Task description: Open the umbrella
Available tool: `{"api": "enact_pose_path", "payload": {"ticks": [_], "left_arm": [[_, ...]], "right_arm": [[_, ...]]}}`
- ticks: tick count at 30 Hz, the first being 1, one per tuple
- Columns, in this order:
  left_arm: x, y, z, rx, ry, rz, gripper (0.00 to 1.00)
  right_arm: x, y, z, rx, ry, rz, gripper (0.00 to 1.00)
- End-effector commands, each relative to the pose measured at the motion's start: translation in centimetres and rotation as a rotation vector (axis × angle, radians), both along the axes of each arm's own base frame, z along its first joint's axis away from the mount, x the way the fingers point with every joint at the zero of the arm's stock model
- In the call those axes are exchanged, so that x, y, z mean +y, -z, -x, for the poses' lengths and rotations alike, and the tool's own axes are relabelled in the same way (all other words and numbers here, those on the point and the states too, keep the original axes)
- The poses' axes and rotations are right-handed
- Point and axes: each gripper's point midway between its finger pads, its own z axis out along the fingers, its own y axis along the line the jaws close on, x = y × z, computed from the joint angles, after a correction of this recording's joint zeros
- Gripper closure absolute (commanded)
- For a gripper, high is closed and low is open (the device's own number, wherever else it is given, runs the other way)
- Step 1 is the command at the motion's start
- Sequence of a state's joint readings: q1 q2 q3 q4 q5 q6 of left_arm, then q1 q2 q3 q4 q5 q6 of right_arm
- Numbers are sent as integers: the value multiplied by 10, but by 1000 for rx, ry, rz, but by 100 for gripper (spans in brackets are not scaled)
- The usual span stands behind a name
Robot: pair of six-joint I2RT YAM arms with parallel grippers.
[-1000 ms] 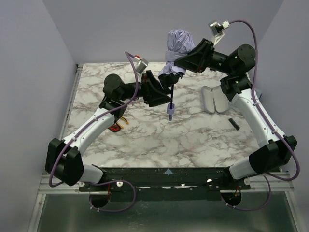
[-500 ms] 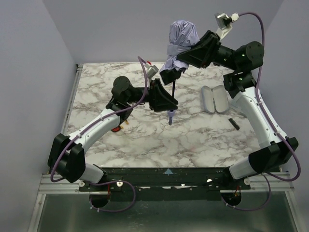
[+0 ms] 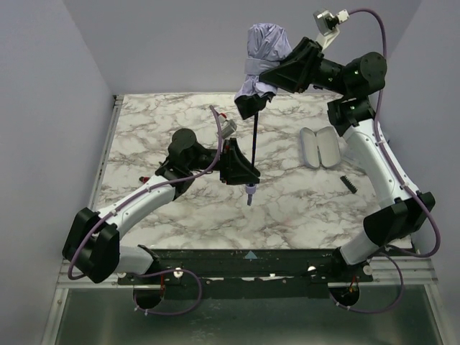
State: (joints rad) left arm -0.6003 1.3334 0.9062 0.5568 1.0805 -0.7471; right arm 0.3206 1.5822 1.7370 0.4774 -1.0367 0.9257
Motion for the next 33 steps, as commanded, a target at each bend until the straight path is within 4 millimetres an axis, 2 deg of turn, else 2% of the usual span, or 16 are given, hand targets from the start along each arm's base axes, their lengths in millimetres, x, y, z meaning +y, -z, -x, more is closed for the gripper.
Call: {"api": "enact_pose_path", "payload": {"ticks": [1,12,23,28,31,33], "left_arm": [[5,22,28,-12,89,-57,63],[12,67,49,4,125,-141,63],[24,117,68,35,156,-230,65],[26,127,68,60,140,-254,66],[24,128,64,71,125,-264,67],[22,122,58,43,104,-258,62]], "right_arm": [[-18,-52,-9,-187,126,-119,100],[-33,-81,-36,-226,277,-217,100],[-39,-97,-46,-298,317,-233,100],[-42,-100,-46,-324,323,-227,100],[-39,-91,-45,-314,304,-210,100],[-38,-81,-44,-303,291,-188,100]]}}
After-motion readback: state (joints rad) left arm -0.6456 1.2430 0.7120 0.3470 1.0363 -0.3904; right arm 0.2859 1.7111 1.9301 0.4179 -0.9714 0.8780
